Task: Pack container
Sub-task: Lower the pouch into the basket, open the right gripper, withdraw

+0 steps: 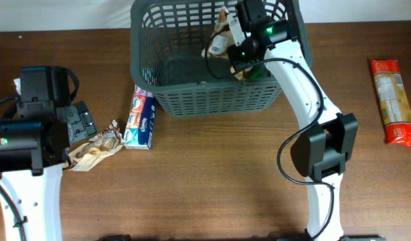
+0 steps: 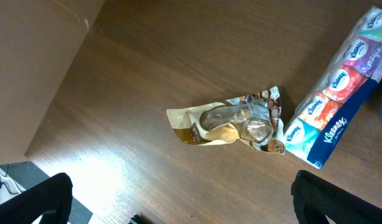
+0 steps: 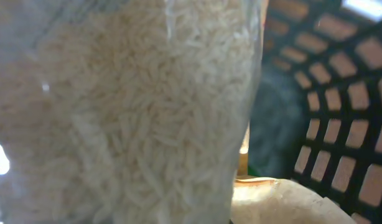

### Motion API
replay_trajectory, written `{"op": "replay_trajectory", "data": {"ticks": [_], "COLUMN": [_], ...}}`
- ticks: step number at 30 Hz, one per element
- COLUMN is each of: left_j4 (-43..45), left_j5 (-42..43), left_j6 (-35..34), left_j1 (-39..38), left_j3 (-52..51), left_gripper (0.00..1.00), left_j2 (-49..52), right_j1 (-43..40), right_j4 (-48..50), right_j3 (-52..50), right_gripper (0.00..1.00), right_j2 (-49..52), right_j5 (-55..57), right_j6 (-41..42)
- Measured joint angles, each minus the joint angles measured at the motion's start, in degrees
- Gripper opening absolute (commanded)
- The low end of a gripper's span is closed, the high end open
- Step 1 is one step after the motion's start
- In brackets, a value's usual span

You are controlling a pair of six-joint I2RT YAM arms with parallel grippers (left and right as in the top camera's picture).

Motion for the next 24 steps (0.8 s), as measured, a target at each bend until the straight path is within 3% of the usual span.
{"op": "replay_trajectory", "data": {"ticks": [1, 2, 3, 4, 7, 12, 18, 20, 23, 24], "left_j4": [0.0, 0.0, 0.0, -0.02, -0.02, 0.0, -0.02, -0.07, -0.17, -0.15], "left_j5": [-0.02, -0.02, -0.02, -0.02, -0.02, -0.02, -0.02, 0.0, 0.0, 0.0], "left_j6": [0.0, 0.0, 0.0, 0.0, 0.0, 0.0, 0.0, 0.0, 0.0, 0.0], "left_j1": [0.0, 0.0, 0.0, 0.0, 0.0, 0.0, 0.0, 0.0, 0.0, 0.0], "left_j3": [0.0, 0.0, 0.0, 0.0, 0.0, 0.0, 0.0, 0.0, 0.0, 0.0], "left_gripper": [0.99, 0.99, 0.99, 0.99, 0.99, 0.99, 0.99, 0.99, 0.99, 0.99], "left_j2": [0.0, 0.0, 0.0, 0.0, 0.0, 0.0, 0.0, 0.0, 0.0, 0.0], "right_j1": [-0.28, -0.61, -0.94, -1.14, -1.49, -1.46, -1.44, -1.44, -1.57, -1.77], "right_j4": [0.0, 0.0, 0.04, 0.07, 0.48, 0.7, -1.46, -3.48, -7.39, -8.72], "right_j3": [-0.72, -1.29, -1.66, -1.73, -1.75, -1.75, -0.63, 2.12, 10.88, 14.47], "right_gripper": [0.05, 0.18, 0.38, 0.46, 0.47, 0.67, 0.77, 0.8, 0.99, 0.99], "right_j2": [0.0, 0.0, 0.0, -0.02, -0.02, -0.02, -0.02, -0.02, -0.02, -0.02], "right_j5": [0.02, 0.0, 0.0, 0.04, 0.2, 0.2, 0.22, 0.2, 0.24, 0.35], "right_j6": [-0.04, -0.02, -0.02, 0.0, 0.17, 0.15, 0.09, 0.15, 0.09, 0.04]}}
